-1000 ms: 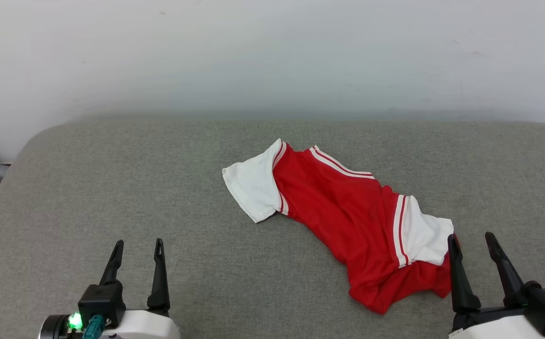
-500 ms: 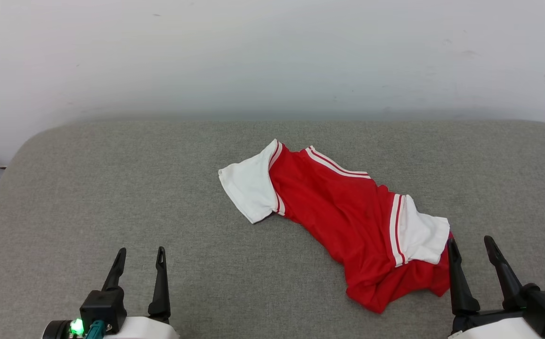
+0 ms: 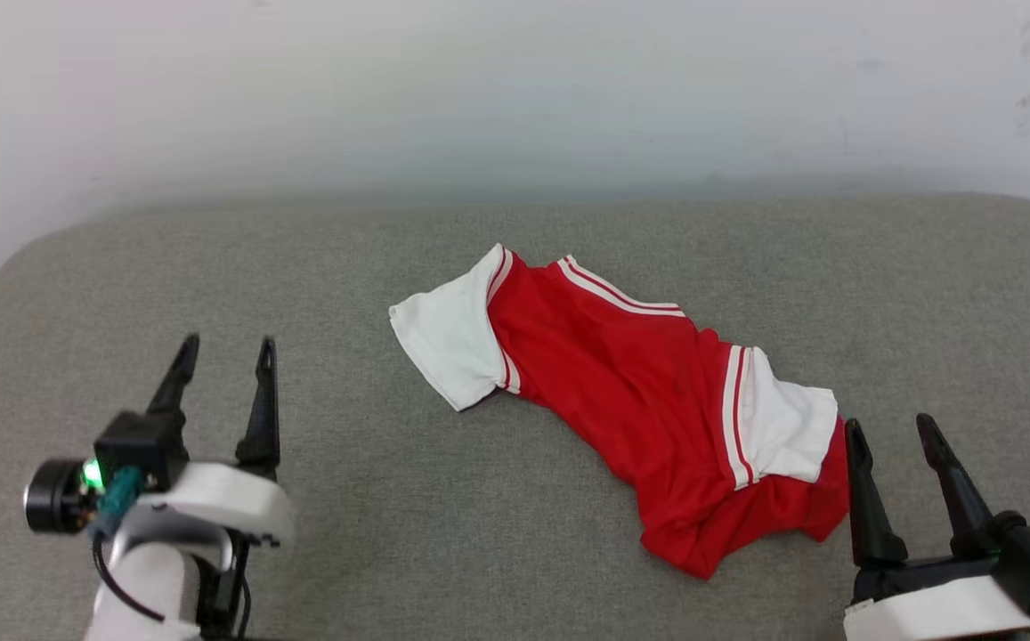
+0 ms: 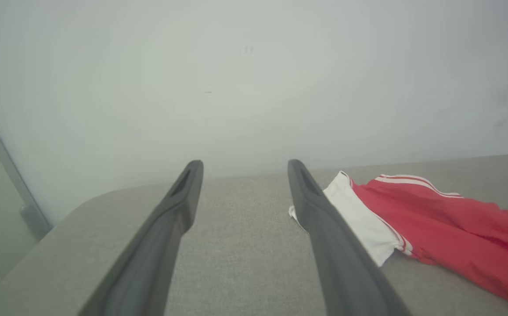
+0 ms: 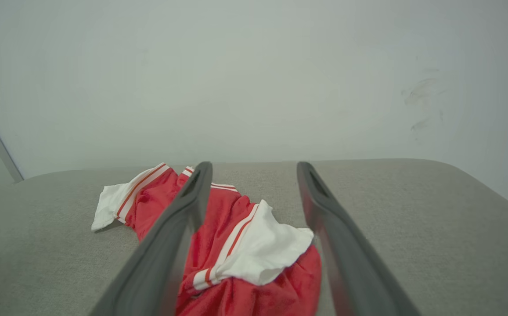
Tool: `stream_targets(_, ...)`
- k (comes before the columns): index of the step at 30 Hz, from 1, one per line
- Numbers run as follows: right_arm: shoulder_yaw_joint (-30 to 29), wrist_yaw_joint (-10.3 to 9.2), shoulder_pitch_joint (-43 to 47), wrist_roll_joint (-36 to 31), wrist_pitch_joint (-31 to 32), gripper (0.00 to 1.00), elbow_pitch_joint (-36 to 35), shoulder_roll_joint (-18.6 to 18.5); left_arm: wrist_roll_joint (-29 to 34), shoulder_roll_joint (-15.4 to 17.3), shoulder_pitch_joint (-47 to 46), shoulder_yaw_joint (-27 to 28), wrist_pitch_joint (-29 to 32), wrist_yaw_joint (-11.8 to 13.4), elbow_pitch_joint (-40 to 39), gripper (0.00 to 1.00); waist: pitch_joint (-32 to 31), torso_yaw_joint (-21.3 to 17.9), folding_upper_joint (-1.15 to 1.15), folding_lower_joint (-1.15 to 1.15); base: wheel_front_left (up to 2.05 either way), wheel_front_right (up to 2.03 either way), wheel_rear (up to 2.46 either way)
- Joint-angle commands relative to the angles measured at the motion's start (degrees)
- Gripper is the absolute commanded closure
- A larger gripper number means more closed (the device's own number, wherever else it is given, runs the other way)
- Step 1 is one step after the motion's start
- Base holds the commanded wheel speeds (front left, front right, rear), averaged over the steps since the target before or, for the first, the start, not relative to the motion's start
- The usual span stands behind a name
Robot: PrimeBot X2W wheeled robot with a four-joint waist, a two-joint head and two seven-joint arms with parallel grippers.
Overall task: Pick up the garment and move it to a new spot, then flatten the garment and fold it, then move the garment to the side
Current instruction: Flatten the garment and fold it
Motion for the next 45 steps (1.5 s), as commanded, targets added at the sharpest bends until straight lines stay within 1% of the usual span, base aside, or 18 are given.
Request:
stream_targets(1, -0.1, -0.04, -1.6, -0.1, -0.1, 0.0, -0.6, 0.1, 0.1, 0.9, -3.4, 0.1, -0.1, -0.6, 0.8, 0.0, 1.6, -0.7, 0.0, 0.0, 0.0, 0.0, 0.0)
stream_targets(6, -0.2, -0.04, -3.8, 0.3, -0.1, 0.0, -2.0, 0.1, -0.3, 3.4, -15.5, -0.7, 0.5, -2.8, 6.5, 0.0, 5.4, -2.8, 0.0, 0.0, 0.0, 0.0, 0.0)
stream_targets(11, -0.2, -0.04, -6.1, 0.6, -0.1, 0.0, -3.7, 0.1, -0.6, 6.6, -26.7, -3.4, 5.0, -4.3, 10.9, 0.0, 9.7, -4.9, 0.0, 0.0, 0.0, 0.0, 0.0)
stream_targets(15, -0.5, -0.04, -7.4, 0.8, -0.1, 0.0, -4.9, 0.1, -1.8, 9.6, -34.4, -7.6, 13.3, -5.1, 14.6, 0.0, 12.9, -6.4, 0.0, 0.0, 0.0, 0.0, 0.0)
stream_targets(17, -0.6, -0.04, -7.9, 1.0, -0.1, 0.0, -5.2, 0.1, -3.2, 11.2, -37.4, -12.1, 19.3, -5.1, 16.1, 0.0, 14.3, -7.0, 0.0, 0.0, 0.0, 0.0, 0.0)
stream_targets(20, -0.7, -0.04, -8.7, 1.2, -0.1, 0.0, -5.6, 0.1, -8.2, 14.4, -41.9, -18.8, 27.0, -5.1, 17.4, 0.0, 16.1, -7.8, 0.0, 0.0, 0.0, 0.0, 0.0)
stream_targets(24, -0.8, -0.04, -9.6, 1.3, -0.1, 0.0, -6.0, 0.1, -16.6, 17.4, -45.7, -26.7, 37.5, -5.2, 18.6, 0.0, 18.2, -8.6, 0.0, 0.0, 0.0, 0.0, 0.0)
stream_targets(27, -0.7, -0.04, -10.5, 1.5, -0.1, 0.0, -6.3, 0.1, -22.8, 19.6, -48.1, -31.3, 45.2, -5.2, 19.3, 0.0, 19.7, -9.2, 0.0, 0.0, 0.0, 0.0, 0.0)
stream_targets(30, -0.5, -0.04, -11.0, 1.7, -0.1, 0.0, -6.5, 0.1, -27.4, 21.4, -49.5, -35.2, 50.7, -5.2, 19.8, 0.0, 21.1, -9.8, 0.0, 0.0, 0.0, 0.0, 0.0)
stream_targets(35, -0.5, -0.04, -11.9, 2.0, -0.1, 0.0, -6.7, 0.1, -32.8, 23.9, -50.5, -40.4, 57.3, -5.2, 20.9, 0.0, 23.0, -10.5, 0.0, 0.0, 0.0, 0.0, 0.0)
stream_targets(37, -0.6, -0.04, -12.1, 2.1, -0.1, 0.0, -6.7, 0.1, -34.4, 24.3, -50.3, -42.4, 59.4, -5.2, 21.4, 0.0, 23.7, -10.7, 0.0, 0.0, 0.0, 0.0, 0.0)
stream_targets(39, -0.6, -0.04, -12.5, 2.3, -0.1, 0.0, -6.6, 0.1, -35.6, 24.6, -49.6, -44.6, 60.8, -5.2, 21.7, 0.0, 24.1, -10.9, 0.0, 0.0, 0.0, 0.0, 0.0)
stream_targets(41, -0.7, -0.04, -12.6, 2.4, -0.1, 0.0, -6.6, 0.1, -36.5, 25.0, -48.6, -46.8, 60.8, -5.2, 21.7, 0.0, 24.4, -10.9, 0.0, 0.0, 0.0, 0.0, 0.0)
stream_targets(42, -0.7, -0.04, -12.6, 2.4, -0.1, 0.0, -6.6, 0.1, -36.5, 25.0, -48.6, -46.8, 60.8, -5.2, 21.7, 0.0, 24.4, -10.9, 0.0, 0.0, 0.0, 0.0, 0.0)
stream_targets(43, -0.8, -0.04, -12.6, 2.4, -0.1, 0.0, -6.4, 0.1, -37.4, 25.2, -48.1, -48.1, 59.6, -5.2, 21.6, 1.0, 24.4, -10.9, 0.0, 0.0, 0.0, 0.0, 0.0)
stream_targets(45, -0.9, -0.04, -12.6, 2.1, -0.1, 0.0, -6.1, 0.1, -38.0, 25.2, -48.2, -48.8, 57.2, -5.2, 21.3, 1.0, 24.0, -10.5, 0.0, 0.0, 0.0, 0.0, 0.0)
